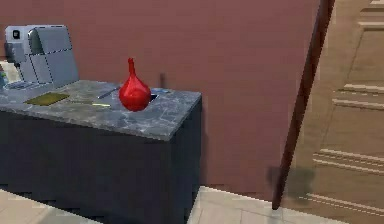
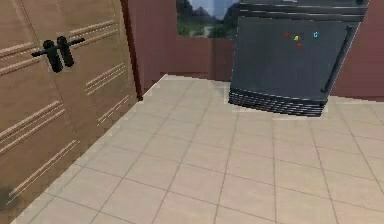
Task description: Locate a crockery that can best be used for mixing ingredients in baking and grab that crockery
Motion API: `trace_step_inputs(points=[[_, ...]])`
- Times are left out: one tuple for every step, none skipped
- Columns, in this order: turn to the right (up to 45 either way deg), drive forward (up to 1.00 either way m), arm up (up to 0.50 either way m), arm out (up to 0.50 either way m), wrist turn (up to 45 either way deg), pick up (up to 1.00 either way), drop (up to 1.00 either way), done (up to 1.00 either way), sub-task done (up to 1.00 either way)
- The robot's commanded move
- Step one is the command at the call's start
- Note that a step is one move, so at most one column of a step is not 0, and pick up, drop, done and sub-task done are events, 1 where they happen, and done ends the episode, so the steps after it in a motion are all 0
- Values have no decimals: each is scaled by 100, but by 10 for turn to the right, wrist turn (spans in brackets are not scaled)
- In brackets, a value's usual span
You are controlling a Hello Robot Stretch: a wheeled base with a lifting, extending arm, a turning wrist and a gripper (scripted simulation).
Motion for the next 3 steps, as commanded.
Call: trace_step_inputs(points=[[210, 0, 0, 0, 0, 0, 0, 0, 0], [0, 25, 0, 0, 0, 0, 0, 0, 0], [-360, 0, 0, 0, 0, 0, 0, 0, 0]])
